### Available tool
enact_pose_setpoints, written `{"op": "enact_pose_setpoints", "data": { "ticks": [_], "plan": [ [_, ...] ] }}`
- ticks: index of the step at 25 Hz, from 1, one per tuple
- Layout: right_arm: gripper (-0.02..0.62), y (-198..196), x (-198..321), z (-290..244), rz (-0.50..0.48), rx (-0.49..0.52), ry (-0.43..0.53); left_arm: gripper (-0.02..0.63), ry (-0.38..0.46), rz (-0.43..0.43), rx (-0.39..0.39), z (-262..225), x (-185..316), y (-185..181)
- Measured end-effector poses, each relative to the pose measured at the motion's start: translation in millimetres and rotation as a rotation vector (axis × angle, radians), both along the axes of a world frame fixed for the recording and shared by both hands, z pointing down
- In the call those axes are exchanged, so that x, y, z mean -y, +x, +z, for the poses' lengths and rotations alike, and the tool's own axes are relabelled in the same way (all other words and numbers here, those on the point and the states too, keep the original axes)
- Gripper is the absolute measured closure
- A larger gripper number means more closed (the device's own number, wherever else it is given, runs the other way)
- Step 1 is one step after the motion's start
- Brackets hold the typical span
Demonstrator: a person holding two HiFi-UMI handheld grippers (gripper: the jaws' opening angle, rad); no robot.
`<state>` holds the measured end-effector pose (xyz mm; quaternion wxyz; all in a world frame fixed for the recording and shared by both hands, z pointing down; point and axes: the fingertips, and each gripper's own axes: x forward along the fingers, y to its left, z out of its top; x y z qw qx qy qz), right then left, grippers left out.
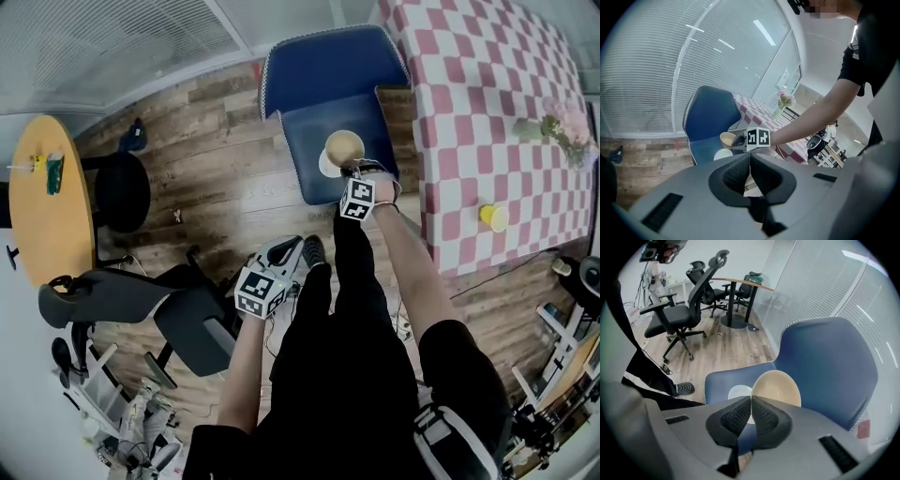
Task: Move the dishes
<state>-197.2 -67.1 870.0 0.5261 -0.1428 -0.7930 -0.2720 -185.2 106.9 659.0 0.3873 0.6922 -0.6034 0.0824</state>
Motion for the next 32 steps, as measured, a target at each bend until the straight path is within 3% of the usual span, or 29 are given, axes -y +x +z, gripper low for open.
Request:
{"op": "enact_pose_setpoints", "data": {
  "ticks": [19, 32],
  "plan": [
    [0.572, 56.3, 34.3, -152.4, 0.109, 0.096, 0.139, 0.581, 0.084, 0.116, 0.069, -83.5, -7.9, 37.9],
    [0.572, 158.5, 106.9, -210.8, 0.326, 0.117, 0.235, 0.581, 0.104, 0.135, 0.071, -103.3, -10.4, 61.3]
  ]
}}
